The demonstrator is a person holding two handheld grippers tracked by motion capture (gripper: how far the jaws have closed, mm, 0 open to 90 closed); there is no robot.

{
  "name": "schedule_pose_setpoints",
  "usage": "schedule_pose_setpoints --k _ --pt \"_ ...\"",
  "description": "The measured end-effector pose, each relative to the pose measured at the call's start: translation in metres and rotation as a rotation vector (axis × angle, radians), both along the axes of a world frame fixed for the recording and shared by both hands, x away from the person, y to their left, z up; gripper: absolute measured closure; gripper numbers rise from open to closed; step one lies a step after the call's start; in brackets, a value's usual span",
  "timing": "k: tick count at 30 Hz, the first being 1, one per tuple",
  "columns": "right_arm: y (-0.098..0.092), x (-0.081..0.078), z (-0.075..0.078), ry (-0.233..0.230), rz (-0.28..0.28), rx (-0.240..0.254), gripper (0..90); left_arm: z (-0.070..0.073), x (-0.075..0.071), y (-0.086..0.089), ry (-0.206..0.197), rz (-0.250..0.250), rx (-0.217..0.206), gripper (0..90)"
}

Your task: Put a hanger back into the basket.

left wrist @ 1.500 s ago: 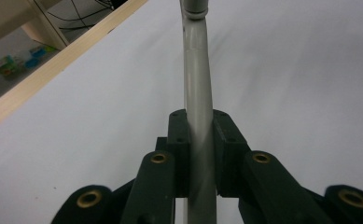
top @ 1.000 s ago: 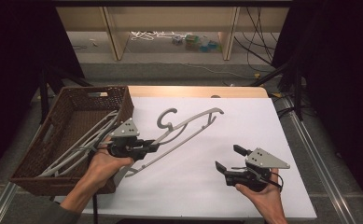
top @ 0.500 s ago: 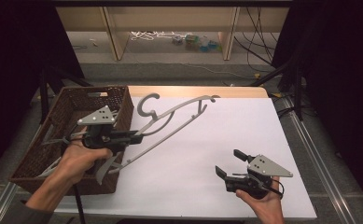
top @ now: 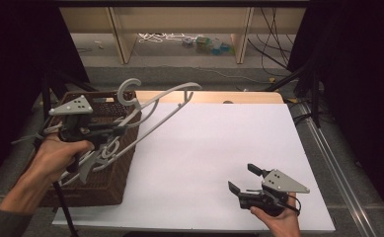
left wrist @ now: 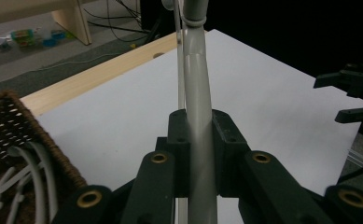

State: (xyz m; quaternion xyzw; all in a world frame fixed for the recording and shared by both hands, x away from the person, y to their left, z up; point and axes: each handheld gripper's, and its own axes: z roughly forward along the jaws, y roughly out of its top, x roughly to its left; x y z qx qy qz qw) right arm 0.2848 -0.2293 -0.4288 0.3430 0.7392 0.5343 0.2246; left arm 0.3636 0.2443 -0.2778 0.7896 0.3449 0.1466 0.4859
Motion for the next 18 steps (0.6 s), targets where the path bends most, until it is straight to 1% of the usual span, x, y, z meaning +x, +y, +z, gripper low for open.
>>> schedule_pose_setpoints --k 2,4,5,7,10,11,15,16,18 --pt "0.0 0.0 0.0 0.001 0.001 0.001 16.4 0.002 0.001 0.007 -0.01 0.016 0.009 79.5" --pt "0.0 0.0 0.0 0.004 0.001 0.006 16.4 0.004 0.001 0.015 -0.012 0.036 0.021 79.5" --pt "0.0 0.0 -0.001 -0.002 0.003 0.002 16.4 0.004 0.001 0.018 -0.011 0.045 0.024 79.6" --pt "0.0 0.0 -0.001 0.003 0.003 -0.004 16.4 0.003 0.001 0.026 -0.017 0.067 0.031 79.5" --pt "0.001 0.0 -0.002 -0.001 0.002 -0.002 16.4 0.0 0.001 0.038 -0.026 0.088 0.039 79.5" --pt "0.001 0.0 -0.002 -0.001 0.002 -0.001 16.4 -0.001 0.001 0.042 -0.025 0.092 0.033 79.5" --pt "0.001 0.001 -0.002 0.005 0.004 -0.002 16.4 -0.006 0.0 0.058 -0.036 0.119 0.046 79.6" --pt "0.002 0.001 -0.002 0.005 0.012 0.013 16.4 -0.008 0.0 0.063 -0.034 0.125 0.046 79.5" --pt "0.002 0.001 -0.002 0.01 0.013 0.01 16.4 -0.011 0.0 0.07 -0.033 0.139 0.041 79.5"
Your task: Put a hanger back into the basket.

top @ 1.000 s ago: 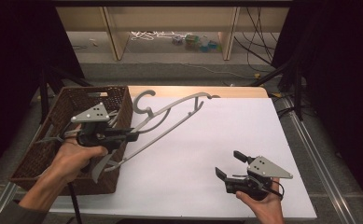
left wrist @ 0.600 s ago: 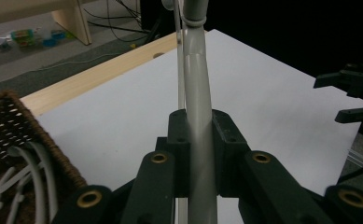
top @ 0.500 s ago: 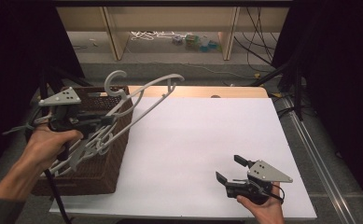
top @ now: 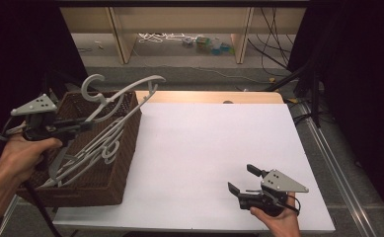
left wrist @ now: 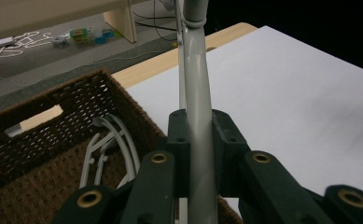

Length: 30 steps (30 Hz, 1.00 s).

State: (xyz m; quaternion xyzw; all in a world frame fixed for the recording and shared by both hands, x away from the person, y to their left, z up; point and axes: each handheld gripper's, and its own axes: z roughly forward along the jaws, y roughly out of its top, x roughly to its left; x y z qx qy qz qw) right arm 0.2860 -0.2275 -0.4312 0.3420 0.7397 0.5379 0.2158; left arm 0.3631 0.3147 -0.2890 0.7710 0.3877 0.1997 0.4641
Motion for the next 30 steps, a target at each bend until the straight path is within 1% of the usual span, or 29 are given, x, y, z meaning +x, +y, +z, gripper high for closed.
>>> schedule_pose_setpoints --k 3,5,6,7,8,13,16,20,21,22,25,30 --pt "0.0 0.0 0.0 0.001 0.004 -0.004 16.4 -0.005 0.0 0.012 -0.007 0.019 -0.003 79.5" --pt "0.001 0.0 0.0 -0.004 0.005 0.001 16.4 -0.008 0.0 0.019 -0.006 0.03 -0.005 79.6" --pt "-0.002 -0.001 0.002 -0.002 -0.004 -0.041 16.4 -0.009 0.0 0.022 -0.008 0.035 0.001 79.5" --pt "-0.001 -0.001 0.001 0.011 -0.004 -0.031 16.4 -0.011 0.001 0.025 -0.009 0.037 0.003 79.5" --pt "0.0 0.0 0.0 -0.001 -0.006 -0.018 16.4 -0.012 0.0 0.028 -0.01 0.043 0.01 79.5" --pt "0.0 0.0 0.0 0.004 -0.003 -0.021 16.3 -0.021 0.002 0.043 -0.01 0.059 0.024 79.5" --pt "0.0 0.0 0.0 0.009 0.001 -0.025 16.3 -0.025 0.002 0.049 -0.01 0.064 0.04 79.5" --pt "0.0 0.0 -0.001 0.008 0.002 -0.022 16.3 -0.028 0.001 0.055 -0.022 0.068 0.06 79.5" --pt "0.0 0.0 -0.001 0.008 0.002 -0.022 16.3 -0.029 0.001 0.056 -0.015 0.064 0.055 79.5" --pt "0.0 0.0 -0.001 0.011 0.003 -0.022 16.3 -0.029 0.001 0.057 -0.014 0.07 0.066 79.5" --pt "0.0 0.001 -0.001 0.009 0.003 -0.022 16.3 -0.033 0.002 0.062 -0.014 0.065 0.073 79.5" --pt "0.0 0.001 -0.001 0.01 0.006 -0.023 16.3 -0.04 0.002 0.068 -0.004 0.08 0.095 79.5"
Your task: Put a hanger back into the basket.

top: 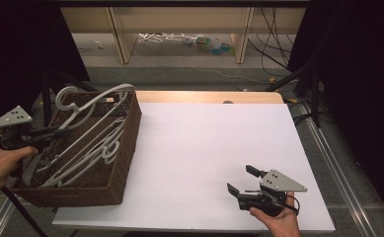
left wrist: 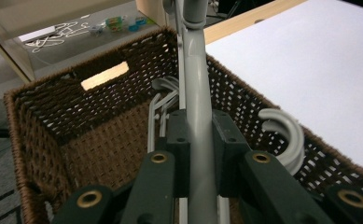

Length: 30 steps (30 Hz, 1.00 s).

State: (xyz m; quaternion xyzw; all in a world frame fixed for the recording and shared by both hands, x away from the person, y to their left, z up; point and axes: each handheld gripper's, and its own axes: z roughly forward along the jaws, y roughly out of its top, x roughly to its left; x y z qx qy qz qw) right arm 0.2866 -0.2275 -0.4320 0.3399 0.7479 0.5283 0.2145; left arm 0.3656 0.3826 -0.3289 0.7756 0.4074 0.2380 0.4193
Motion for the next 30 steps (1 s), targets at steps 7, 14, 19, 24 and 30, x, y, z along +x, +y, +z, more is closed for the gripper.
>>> schedule_pose_setpoints --k 7,14,19,24,30 --pt "0.0 0.0 0.0 0.006 -0.002 -0.001 16.3 -0.005 0.001 0.005 0.015 0.004 0.02 79.5" --pt "0.0 0.0 0.0 0.006 -0.002 0.0 16.3 -0.007 0.002 0.013 0.035 0.003 0.054 79.5" --pt "0.001 0.0 -0.001 0.0 -0.002 0.0 16.3 -0.01 0.006 0.012 0.051 -0.017 0.138 79.5" --pt "0.001 0.001 -0.001 -0.005 -0.003 -0.003 16.3 -0.018 0.013 0.003 0.069 -0.015 0.154 79.4" --pt "0.001 0.0 -0.001 0.012 -0.001 0.005 16.3 -0.027 0.019 -0.005 0.095 -0.04 0.224 79.3"
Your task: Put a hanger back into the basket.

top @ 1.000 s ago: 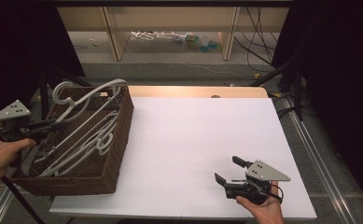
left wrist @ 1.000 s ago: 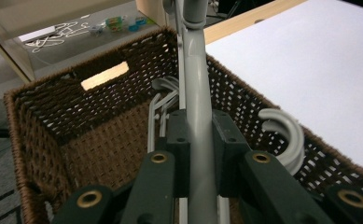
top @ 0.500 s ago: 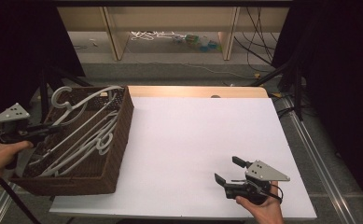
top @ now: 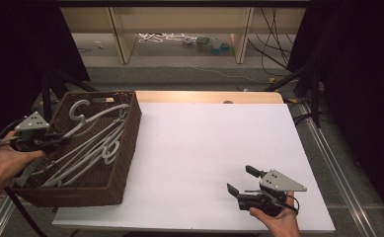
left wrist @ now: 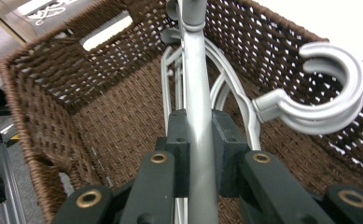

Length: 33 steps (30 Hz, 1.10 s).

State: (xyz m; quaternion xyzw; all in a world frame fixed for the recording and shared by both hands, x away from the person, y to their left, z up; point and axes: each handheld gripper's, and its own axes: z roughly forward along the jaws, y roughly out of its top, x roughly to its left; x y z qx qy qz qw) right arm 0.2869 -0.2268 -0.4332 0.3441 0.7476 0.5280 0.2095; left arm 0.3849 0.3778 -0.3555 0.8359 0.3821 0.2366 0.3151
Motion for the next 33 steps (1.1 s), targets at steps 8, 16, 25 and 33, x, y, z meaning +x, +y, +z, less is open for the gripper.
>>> schedule_pose_setpoints --k 8,16,25,33 --pt "-0.002 0.0 0.001 -0.013 -0.001 -0.021 16.3 -0.012 0.004 0.0 0.021 -0.012 0.004 79.1" --pt "0.0 0.0 0.0 -0.002 0.002 -0.002 16.3 -0.021 0.002 -0.006 0.072 -0.076 0.052 77.0" --pt "0.0 -0.001 0.001 0.01 0.006 -0.016 16.3 -0.031 -0.001 -0.018 0.104 -0.097 0.059 72.1" --pt "-0.001 0.0 0.001 0.007 0.005 -0.013 16.3 -0.039 -0.001 -0.023 0.149 -0.107 0.06 67.0"
